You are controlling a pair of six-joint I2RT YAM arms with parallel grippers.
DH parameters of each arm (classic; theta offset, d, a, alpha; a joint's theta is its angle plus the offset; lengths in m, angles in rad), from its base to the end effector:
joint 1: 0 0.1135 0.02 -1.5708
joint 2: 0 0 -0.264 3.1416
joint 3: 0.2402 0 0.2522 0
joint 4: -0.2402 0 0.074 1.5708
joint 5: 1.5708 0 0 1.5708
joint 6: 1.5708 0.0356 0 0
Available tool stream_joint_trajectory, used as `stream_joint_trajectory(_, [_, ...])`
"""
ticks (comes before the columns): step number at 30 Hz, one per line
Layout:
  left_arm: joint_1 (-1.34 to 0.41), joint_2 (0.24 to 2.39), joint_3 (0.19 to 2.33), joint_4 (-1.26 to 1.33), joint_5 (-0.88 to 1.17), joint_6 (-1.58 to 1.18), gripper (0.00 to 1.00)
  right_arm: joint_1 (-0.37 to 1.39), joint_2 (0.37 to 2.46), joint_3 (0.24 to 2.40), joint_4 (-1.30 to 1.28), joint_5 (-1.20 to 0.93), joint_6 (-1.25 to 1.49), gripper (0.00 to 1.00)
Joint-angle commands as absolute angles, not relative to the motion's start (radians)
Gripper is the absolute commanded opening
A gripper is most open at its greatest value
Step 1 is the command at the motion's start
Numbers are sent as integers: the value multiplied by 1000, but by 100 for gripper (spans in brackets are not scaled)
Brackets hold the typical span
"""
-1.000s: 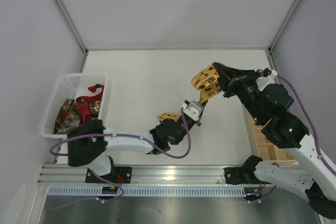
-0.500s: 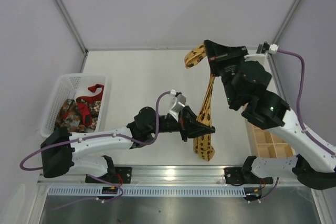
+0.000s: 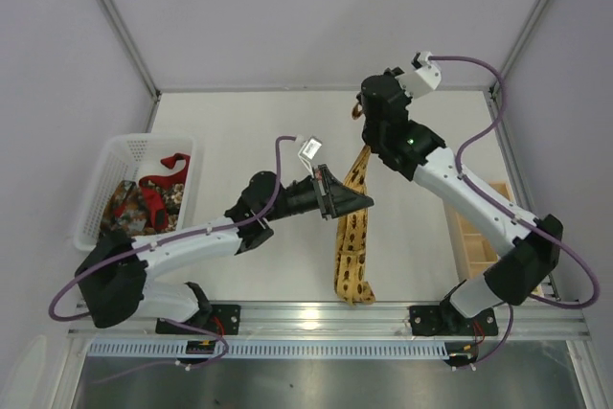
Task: Roll the ties
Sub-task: Flatten the tie
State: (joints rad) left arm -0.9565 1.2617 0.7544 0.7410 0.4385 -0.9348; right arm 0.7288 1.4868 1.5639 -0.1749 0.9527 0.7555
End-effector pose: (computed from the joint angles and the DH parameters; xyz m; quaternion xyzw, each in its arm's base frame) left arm 0.1527 -0.2427 0.3230 0.1772 0.6031 -0.7000 0.3389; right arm 0.2667 0.1992 0.4460 0.3168 0.6542 0.1531 0.6695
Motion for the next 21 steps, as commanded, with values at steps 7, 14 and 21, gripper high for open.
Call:
stream_joint_trajectory(7, [-878, 1797, 768, 1006, 877, -1310, 0, 327, 1787, 1528, -176, 588, 1011, 4])
stream_joint_trajectory(14, [-824, 2051, 838, 1159, 914, -1369, 0, 219, 1976, 1598, -216, 269, 985, 30])
stream_joint_trajectory(21, [-821, 2056, 830, 1086, 925, -1318, 0, 215, 2025, 1700, -394, -99, 870, 87])
